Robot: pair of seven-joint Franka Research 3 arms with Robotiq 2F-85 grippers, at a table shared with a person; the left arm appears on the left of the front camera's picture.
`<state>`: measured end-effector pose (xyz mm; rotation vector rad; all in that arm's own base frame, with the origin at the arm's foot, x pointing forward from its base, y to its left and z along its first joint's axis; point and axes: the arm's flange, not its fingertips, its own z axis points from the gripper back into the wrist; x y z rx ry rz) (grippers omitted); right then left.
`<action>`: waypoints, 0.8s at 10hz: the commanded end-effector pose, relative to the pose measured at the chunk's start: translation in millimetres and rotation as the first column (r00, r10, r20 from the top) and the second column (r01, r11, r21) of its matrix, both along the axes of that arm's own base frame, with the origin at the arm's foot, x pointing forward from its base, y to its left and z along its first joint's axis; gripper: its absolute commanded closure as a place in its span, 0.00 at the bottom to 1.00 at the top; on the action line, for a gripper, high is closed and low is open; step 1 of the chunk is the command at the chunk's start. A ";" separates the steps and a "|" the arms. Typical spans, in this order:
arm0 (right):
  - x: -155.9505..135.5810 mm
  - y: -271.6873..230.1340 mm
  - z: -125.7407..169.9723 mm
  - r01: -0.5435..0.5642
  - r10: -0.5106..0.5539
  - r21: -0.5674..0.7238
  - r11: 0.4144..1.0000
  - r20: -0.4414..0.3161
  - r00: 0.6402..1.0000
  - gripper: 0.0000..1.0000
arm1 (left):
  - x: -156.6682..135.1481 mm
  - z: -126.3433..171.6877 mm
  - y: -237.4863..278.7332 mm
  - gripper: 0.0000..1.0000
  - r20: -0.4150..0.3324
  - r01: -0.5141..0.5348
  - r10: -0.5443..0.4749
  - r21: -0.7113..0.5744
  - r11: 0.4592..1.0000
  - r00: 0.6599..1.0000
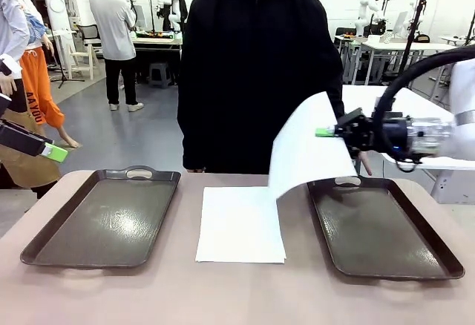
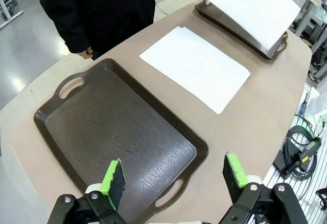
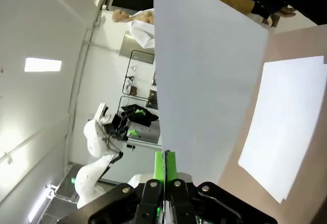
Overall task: Sort the A4 documents.
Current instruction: Place the A4 Paper in the designated Handle tray.
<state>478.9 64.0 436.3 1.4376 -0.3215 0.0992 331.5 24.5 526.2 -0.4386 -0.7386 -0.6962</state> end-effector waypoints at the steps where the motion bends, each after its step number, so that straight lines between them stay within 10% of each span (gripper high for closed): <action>1: -7.5 -29.9 -9.8 -0.080 0.080 -0.011 0.997 0.015 0.997 0.99 | 1.2 -1.7 2.3 0.00 0.008 0.020 -0.020 -0.005 1.000 1.000; 8: 6.4 -64.2 -67.2 -0.205 0.203 0.024 0.979 0.043 0.978 0.99 | 1.2 -1.7 2.3 0.00 0.008 0.020 -0.020 -0.005 1.000 1.000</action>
